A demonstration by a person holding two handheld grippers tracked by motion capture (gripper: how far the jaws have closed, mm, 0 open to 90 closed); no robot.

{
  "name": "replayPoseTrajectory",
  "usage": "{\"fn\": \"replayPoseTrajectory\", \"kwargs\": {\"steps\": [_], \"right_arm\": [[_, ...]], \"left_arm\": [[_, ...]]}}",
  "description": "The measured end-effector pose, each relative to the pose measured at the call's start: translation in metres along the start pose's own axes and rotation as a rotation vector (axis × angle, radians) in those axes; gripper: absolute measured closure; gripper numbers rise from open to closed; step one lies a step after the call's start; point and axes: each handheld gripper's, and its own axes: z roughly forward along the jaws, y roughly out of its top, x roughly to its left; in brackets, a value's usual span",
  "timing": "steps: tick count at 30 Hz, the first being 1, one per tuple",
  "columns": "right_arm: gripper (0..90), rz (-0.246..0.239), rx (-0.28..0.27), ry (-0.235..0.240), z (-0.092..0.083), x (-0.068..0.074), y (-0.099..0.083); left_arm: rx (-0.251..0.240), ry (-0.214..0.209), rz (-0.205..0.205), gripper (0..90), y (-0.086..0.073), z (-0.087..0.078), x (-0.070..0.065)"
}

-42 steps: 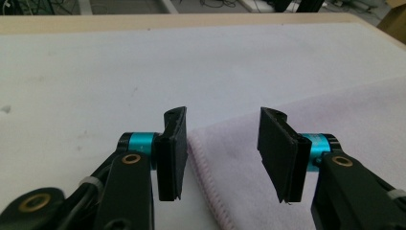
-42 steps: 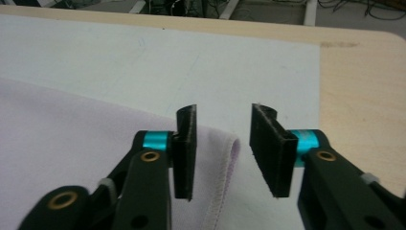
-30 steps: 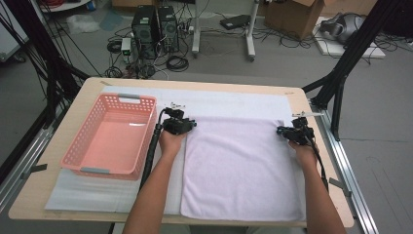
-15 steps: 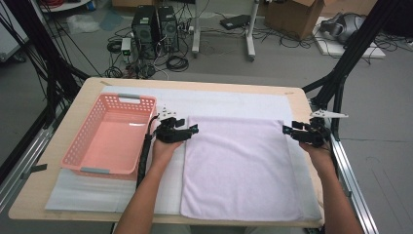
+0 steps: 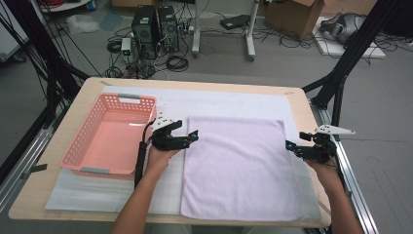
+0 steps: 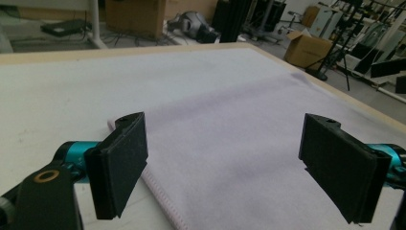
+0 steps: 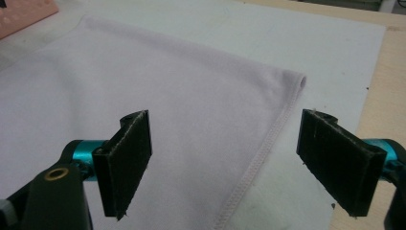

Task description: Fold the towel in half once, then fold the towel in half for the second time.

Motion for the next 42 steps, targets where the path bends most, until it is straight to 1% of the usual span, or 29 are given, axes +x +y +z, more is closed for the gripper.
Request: {"fn": "replayPoseTrajectory", "kwargs": {"steps": [1, 2, 4, 5, 7, 9, 10, 11, 12, 14, 15, 17, 20, 22, 23, 25, 27, 28, 31, 32, 33, 34, 35, 36, 37, 38, 40, 41, 42], "right_arm": [[18.4, 0.002, 0.001, -0.003, 0.000, 0.000, 0.000], [18.5, 0.000, 0.003, 0.001, 0.000, 0.000, 0.000], [18.5, 0.002, 0.009, 0.007, 0.000, 0.001, 0.000], [18.5, 0.003, 0.009, 0.006, 0.000, 0.001, 0.000], [18.4, 0.007, 0.010, -0.001, 0.001, 0.000, 0.000], [18.3, 0.007, 0.013, -0.006, 0.001, 0.001, 0.000], [18.2, 0.009, 0.016, -0.005, 0.002, 0.001, 0.000], [18.2, 0.008, 0.017, -0.005, 0.002, 0.000, 0.000], [18.2, 0.009, 0.023, -0.010, 0.003, 0.000, 0.000], [17.9, 0.018, 0.019, -0.019, 0.004, -0.002, 0.000], [17.7, 0.033, 0.021, -0.025, 0.005, -0.003, 0.000], [17.7, 0.043, 0.029, -0.038, 0.008, -0.006, -0.001], [17.7, 0.069, 0.049, -0.048, 0.016, -0.010, -0.001], [17.9, 0.087, 0.069, -0.059, 0.022, -0.012, -0.001], [18.6, 0.098, 0.078, -0.060, 0.025, -0.013, -0.001], [21.7, 0.110, 0.095, -0.072, 0.031, -0.015, 0.000], [25.7, 0.120, 0.123, -0.094, 0.038, -0.017, 0.001], [27.1, 0.130, 0.134, -0.102, 0.041, -0.018, 0.001], [34.7, 0.150, 0.155, -0.136, 0.049, -0.020, 0.002], [37.7, 0.161, 0.154, -0.146, 0.051, -0.021, 0.002], [43.6, 0.164, 0.154, -0.161, 0.052, -0.022, 0.002], [45.8, 0.172, 0.140, -0.168, 0.052, -0.024, 0.003], [47.1, 0.176, 0.125, -0.178, 0.053, -0.025, 0.004], [48.5, 0.183, 0.128, -0.187, 0.055, -0.026, 0.005], [48.6, 0.187, 0.142, -0.192, 0.058, -0.028, 0.006], [49.1, 0.195, 0.157, -0.197, 0.061, -0.028, 0.007], [52.2, 0.184, 0.176, -0.211, 0.067, -0.027, 0.008], [55.1, 0.180, 0.192, -0.211, 0.070, -0.026, 0.008], [56.3, 0.169, 0.204, -0.220, 0.072, -0.025, 0.007]], "left_arm": [[-0.008, -0.022, -0.007, 17.6, 0.000, 0.001, -0.001], [-0.014, -0.040, 0.000, 17.6, 0.000, 0.002, -0.002], [-0.016, -0.038, 0.030, 17.7, 0.001, 0.003, -0.006], [-0.006, -0.040, 0.029, 18.2, 0.001, 0.003, -0.007], [0.017, -0.027, 0.026, 18.5, 0.001, 0.004, -0.008], [0.050, -0.022, 0.009, 17.6, 0.001, 0.006, -0.008], [0.055, -0.018, -0.005, 16.0, 0.002, 0.008, -0.008], [0.052, -0.029, -0.020, 15.3, 0.002, 0.009, -0.007], [0.043, -0.038, -0.026, 15.5, 0.002, 0.010, -0.007], [0.055, -0.033, -0.030, 15.7, 0.001, 0.011, -0.003], [0.071, -0.015, -0.035, 15.9, -0.001, 0.012, -0.001], [0.092, 0.017, -0.036, 16.1, -0.003, 0.013, 0.004], [0.106, 0.062, -0.065, 18.6, -0.006, 0.016, 0.012], [0.133, 0.089, -0.071, 20.1, -0.010, 0.020, 0.016], [0.153, 0.105, -0.067, 20.1, -0.012, 0.021, 0.017], [0.198, 0.134, -0.069, 21.6, -0.013, 0.026, 0.019], [0.225, 0.159, -0.063, 23.4, -0.011, 0.031, 0.019], [0.230, 0.159, -0.066, 24.2, -0.010, 0.034, 0.018], [0.241, 0.199, -0.075, 26.5, -0.009, 0.043, 0.017], [0.251, 0.215, -0.085, 27.0, -0.011, 0.045, 0.018], [0.262, 0.239, -0.098, 27.6, -0.011, 0.046, 0.019], [0.278, 0.241, -0.105, 29.2, -0.010, 0.048, 0.021], [0.294, 0.247, -0.106, 28.9, -0.010, 0.050, 0.021], [0.315, 0.255, -0.102, 30.4, -0.010, 0.052, 0.020], [0.330, 0.266, -0.087, 32.1, -0.010, 0.054, 0.019], [0.330, 0.273, -0.073, 32.9, -0.010, 0.055, 0.018], [0.337, 0.280, -0.067, 37.7, -0.010, 0.056, 0.018], [0.334, 0.288, -0.066, 41.5, -0.010, 0.056, 0.018], [0.338, 0.295, -0.050, 45.7, -0.010, 0.056, 0.018]]}}
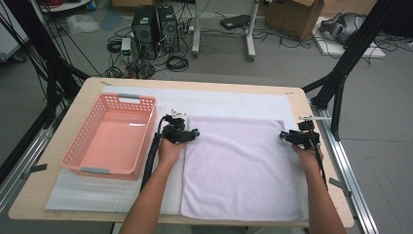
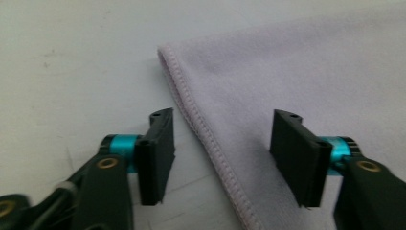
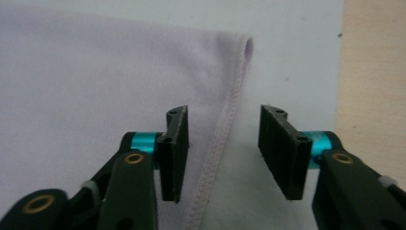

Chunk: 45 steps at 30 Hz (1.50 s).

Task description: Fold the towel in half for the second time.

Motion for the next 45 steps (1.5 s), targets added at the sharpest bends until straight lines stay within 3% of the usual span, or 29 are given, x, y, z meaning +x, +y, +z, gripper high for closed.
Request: {"fn": "replayPoseTrajectory", "kwargs": {"steps": [1, 4, 5, 6, 7, 10, 13, 15, 22, 27, 30, 35, 40, 45], "right_arm": [[60.3, -0.012, 0.001, -0.013, 0.000, 0.002, 0.000], [82.0, -0.031, 0.007, 0.036, 0.000, 0.005, 0.001], [83.4, -0.029, 0.007, 0.042, 0.000, 0.006, 0.001], [84.9, -0.018, 0.005, 0.049, 0.000, 0.005, 0.000], [86.3, 0.005, 0.006, 0.062, 0.000, 0.003, 0.000], [87.6, 0.046, -0.010, 0.084, -0.003, -0.002, -0.001], [87.8, 0.038, -0.084, 0.075, -0.011, -0.002, 0.002], [87.8, 0.027, -0.132, 0.076, -0.019, 0.000, 0.005], [87.7, 0.021, -0.176, 0.128, -0.040, 0.000, 0.002], [87.6, 0.036, -0.204, 0.180, -0.061, 0.000, -0.008], [87.6, 0.029, -0.208, 0.193, -0.071, 0.003, -0.016], [87.6, 0.015, -0.219, 0.208, -0.087, 0.008, -0.032], [87.6, 0.005, -0.228, 0.210, -0.100, 0.013, -0.050], [87.6, 0.007, -0.222, 0.209, -0.111, 0.017, -0.071]], "left_arm": [[0.002, 0.009, 0.010, 51.1, 0.000, 0.000, 0.000], [0.001, -0.014, 0.010, 66.9, 0.000, 0.000, 0.002], [0.004, -0.054, 0.024, 75.1, -0.001, 0.000, 0.002], [0.010, -0.047, 0.045, 83.9, 0.000, 0.000, -0.001], [0.010, -0.048, 0.044, 84.5, 0.000, 0.000, 0.000], [0.002, -0.082, -0.059, 85.8, 0.000, -0.001, 0.008], [-0.040, -0.091, -0.083, 86.0, 0.002, -0.006, 0.009], [-0.104, -0.105, -0.095, 86.1, 0.008, -0.015, 0.008], [-0.117, -0.138, -0.103, 85.9, 0.008, -0.034, 0.006], [-0.094, -0.161, -0.065, 85.8, 0.006, -0.050, 0.000], [-0.125, -0.161, -0.033, 85.8, 0.004, -0.063, -0.008], [-0.140, -0.184, -0.011, 85.8, -0.010, -0.080, -0.015], [-0.142, -0.238, -0.026, 85.8, -0.024, -0.093, -0.019], [-0.092, -0.273, -0.008, 85.6, -0.041, -0.100, -0.025]]}}
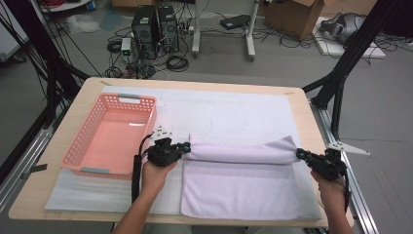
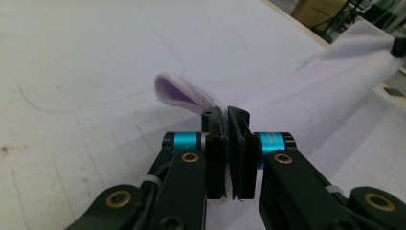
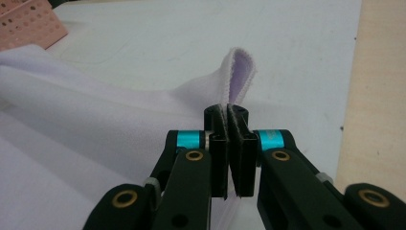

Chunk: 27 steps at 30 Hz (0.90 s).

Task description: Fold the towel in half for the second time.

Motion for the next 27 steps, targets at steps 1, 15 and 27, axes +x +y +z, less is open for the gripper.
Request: {"fn": "replayPoseTrajectory", "kwargs": {"steps": [1, 15, 27], "right_arm": [[87.5, -0.004, 0.001, 0.002, -0.002, 0.001, -0.003], [54.7, -0.024, 0.050, -0.072, -0.006, 0.008, -0.008], [60.0, -0.034, 0.226, -0.098, 0.051, 0.001, 0.027]], "left_arm": [[0.003, 0.001, 0.004, 85.6, -0.004, -0.001, -0.002], [-0.042, 0.046, 0.028, 46.2, -0.007, 0.005, 0.005], [0.080, 0.030, -0.044, 56.5, 0.000, 0.042, 0.022]]}}
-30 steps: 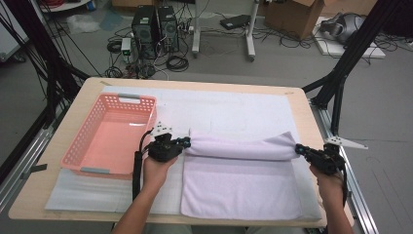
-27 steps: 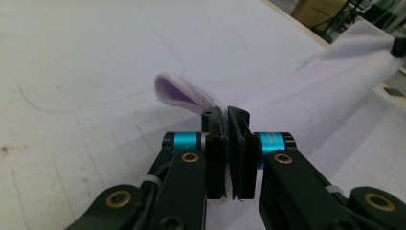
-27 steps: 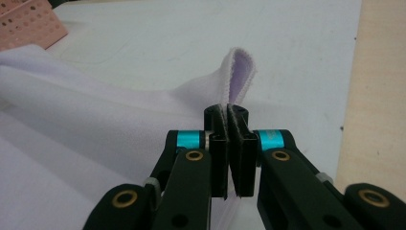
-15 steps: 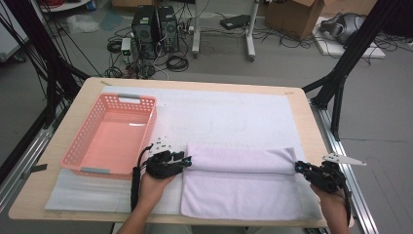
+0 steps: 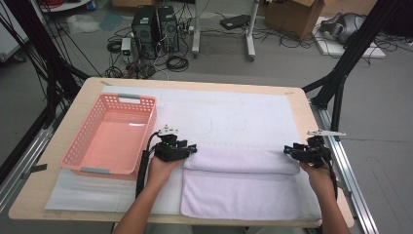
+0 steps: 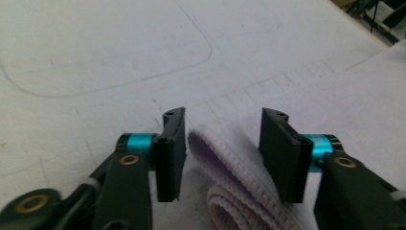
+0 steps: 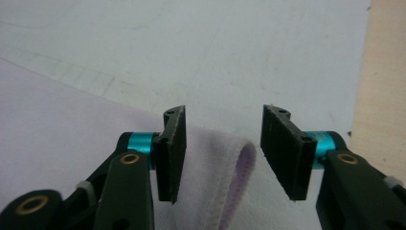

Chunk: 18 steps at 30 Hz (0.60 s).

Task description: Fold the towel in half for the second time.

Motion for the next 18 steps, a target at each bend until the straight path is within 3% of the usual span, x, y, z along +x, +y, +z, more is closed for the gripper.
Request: {"fn": "replayPoseTrajectory", "kwargs": {"steps": [1, 3, 5, 10, 15, 18], "right_arm": [[63.1, -0.009, 0.014, 0.001, 0.002, 0.000, -0.001], [77.4, -0.021, 0.026, 0.015, 0.003, 0.001, -0.004], [82.5, -0.030, 0.012, 0.028, 0.000, 0.001, -0.009], [83.3, -0.027, -0.058, 0.040, -0.014, 0.004, -0.020], [82.8, -0.026, -0.137, 0.052, -0.035, 0.012, -0.036], [82.6, -0.030, -0.151, 0.060, -0.045, 0.015, -0.045]], "left_arm": [[0.009, 0.001, 0.023, 64.2, 0.000, 0.000, -0.001], [0.013, 0.005, 0.098, 82.4, -0.001, -0.001, -0.007], [0.004, -0.005, 0.124, 84.1, -0.001, -0.005, -0.010], [-0.053, -0.028, 0.128, 84.5, 0.000, -0.023, -0.016], [-0.100, -0.061, 0.133, 84.4, -0.013, -0.039, -0.025], [-0.119, -0.069, 0.138, 84.1, -0.023, -0.047, -0.028]]}}
